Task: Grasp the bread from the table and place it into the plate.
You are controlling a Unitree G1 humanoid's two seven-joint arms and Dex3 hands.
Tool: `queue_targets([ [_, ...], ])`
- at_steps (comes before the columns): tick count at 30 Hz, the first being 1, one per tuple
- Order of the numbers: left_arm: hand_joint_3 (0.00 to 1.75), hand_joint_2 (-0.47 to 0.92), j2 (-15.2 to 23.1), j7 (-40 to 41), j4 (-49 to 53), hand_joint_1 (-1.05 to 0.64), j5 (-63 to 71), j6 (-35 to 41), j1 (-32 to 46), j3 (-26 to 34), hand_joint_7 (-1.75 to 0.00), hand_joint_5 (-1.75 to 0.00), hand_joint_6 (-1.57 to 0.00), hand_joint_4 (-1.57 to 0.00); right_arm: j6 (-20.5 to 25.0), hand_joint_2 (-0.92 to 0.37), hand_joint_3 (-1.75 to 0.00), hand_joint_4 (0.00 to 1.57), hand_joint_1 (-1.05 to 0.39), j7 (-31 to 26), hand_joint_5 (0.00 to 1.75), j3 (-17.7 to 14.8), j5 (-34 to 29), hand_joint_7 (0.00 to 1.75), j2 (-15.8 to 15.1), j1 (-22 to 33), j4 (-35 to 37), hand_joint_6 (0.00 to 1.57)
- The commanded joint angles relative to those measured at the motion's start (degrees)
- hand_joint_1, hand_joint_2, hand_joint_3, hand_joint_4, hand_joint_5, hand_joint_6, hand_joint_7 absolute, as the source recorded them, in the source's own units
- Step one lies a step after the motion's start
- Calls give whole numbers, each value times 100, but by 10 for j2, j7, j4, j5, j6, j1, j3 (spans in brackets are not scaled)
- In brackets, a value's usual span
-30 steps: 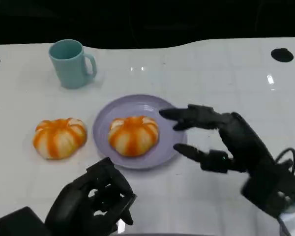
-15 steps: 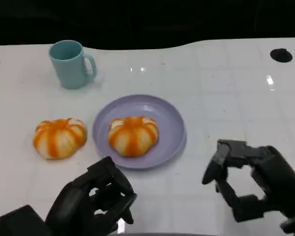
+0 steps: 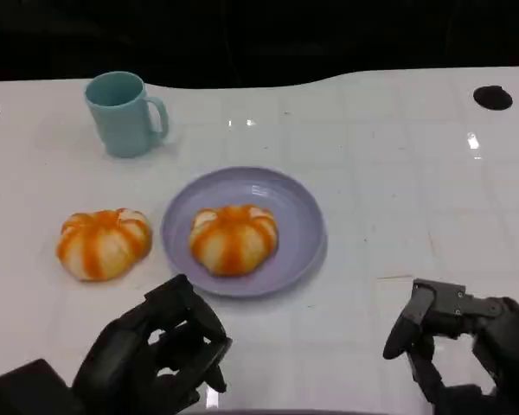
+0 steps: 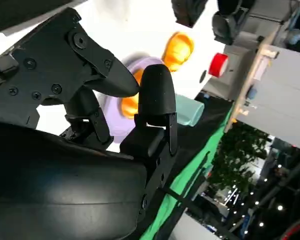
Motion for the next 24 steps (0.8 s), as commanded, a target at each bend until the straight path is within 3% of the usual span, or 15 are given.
queue_targets([
  [1, 44, 92, 12, -4, 4, -50, 1, -7, 0, 7, -171, -175, -44, -65, -16, -38, -138, 83, -12, -17, 175, -7, -14, 143, 3, 1, 20, 74],
  [24, 43, 92, 16, -16, 21, -49, -9, -20, -7, 17, -170, -175, -46, -67, -102, -32, -141, 86, -13, -46, 175, -9, -61, 141, 0, -33, 106, 78],
])
